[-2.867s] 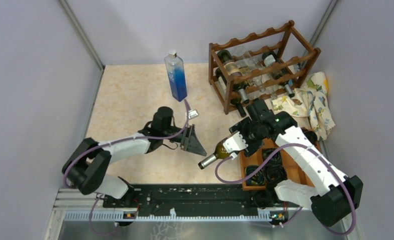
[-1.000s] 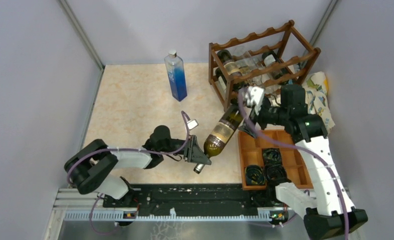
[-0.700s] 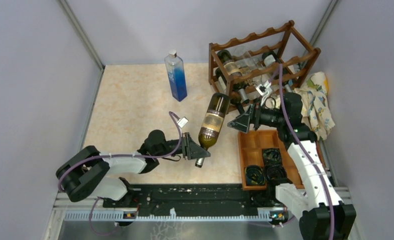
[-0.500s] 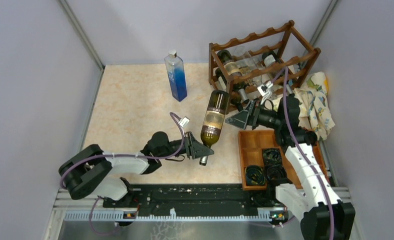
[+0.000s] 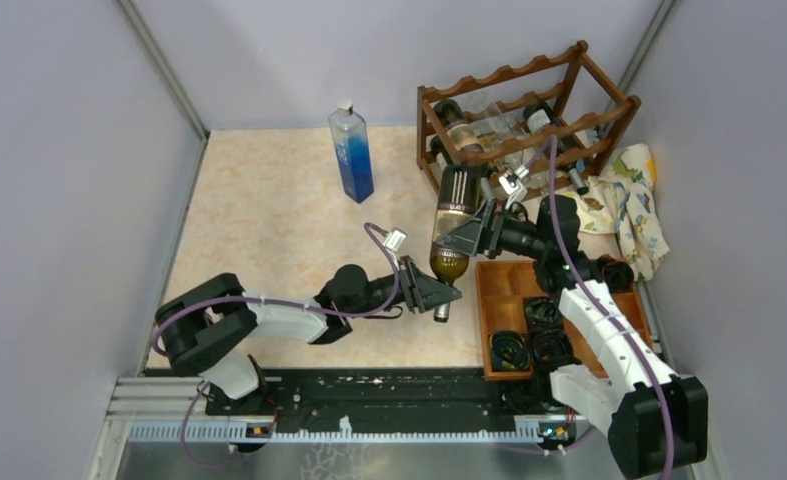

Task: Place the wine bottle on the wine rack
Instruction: Pick up the wine bottle from the center of the board.

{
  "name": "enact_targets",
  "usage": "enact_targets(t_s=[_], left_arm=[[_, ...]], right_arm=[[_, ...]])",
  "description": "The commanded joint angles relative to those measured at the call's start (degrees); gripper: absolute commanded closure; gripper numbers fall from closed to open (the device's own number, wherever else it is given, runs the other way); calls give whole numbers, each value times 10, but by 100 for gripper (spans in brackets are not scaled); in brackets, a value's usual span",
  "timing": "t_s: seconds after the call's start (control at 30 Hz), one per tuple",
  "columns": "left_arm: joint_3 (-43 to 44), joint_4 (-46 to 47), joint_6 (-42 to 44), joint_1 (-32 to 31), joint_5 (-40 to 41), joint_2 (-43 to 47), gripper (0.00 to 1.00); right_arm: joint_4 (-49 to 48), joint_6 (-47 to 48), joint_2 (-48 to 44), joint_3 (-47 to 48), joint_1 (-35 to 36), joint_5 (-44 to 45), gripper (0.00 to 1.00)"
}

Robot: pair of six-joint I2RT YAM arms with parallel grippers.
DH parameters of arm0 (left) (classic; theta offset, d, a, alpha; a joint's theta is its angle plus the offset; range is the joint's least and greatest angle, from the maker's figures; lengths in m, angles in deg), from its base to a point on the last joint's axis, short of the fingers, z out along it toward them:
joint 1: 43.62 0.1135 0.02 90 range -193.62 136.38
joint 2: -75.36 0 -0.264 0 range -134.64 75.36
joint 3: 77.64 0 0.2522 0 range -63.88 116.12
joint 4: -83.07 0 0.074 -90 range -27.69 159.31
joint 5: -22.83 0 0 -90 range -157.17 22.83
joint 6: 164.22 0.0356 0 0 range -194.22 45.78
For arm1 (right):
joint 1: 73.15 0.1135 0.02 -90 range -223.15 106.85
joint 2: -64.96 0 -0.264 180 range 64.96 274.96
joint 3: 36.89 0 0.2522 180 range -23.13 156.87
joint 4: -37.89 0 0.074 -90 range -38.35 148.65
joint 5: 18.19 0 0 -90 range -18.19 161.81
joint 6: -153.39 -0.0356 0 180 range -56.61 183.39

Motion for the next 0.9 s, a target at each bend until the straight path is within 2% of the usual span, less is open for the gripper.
enact_targets(t_s=[0.0,0.07,0.17,0.23,0.3,0.33,0.43,0.47,0.57,0.73,0.8,0.87], left_arm=[[46,106,34,-23,35,-13,100],[52,107,36,-28,42,-22,100],[59,111,35,-31,46,-31,100],[61,106,37,-32,42,-33,97],[62,98,40,-32,38,-31,83],[60,94,41,-32,37,-27,69],[35,90,53,-31,45,-5,31],[20,91,59,-31,52,7,22],[-36,106,102,-32,75,47,4],[-152,141,176,-27,95,138,1],[-163,84,153,0,66,203,1],[-146,-21,140,40,23,256,1]], right_arm=[[-49,0,-6,-5,10,-2,7],[-46,9,-8,-4,10,-3,19],[-50,11,-11,-4,10,-8,54],[-52,12,-12,-4,10,-13,72],[-56,17,-13,-3,10,-19,88],[-54,23,-14,-1,9,-22,92],[-46,38,-19,8,4,-34,96],[-47,39,-20,9,0,-39,97],[-56,44,-25,10,-10,-59,98],[-41,119,-29,12,-14,-122,98],[-5,185,-31,19,-14,-148,98],[50,252,-32,33,-14,-163,98]])
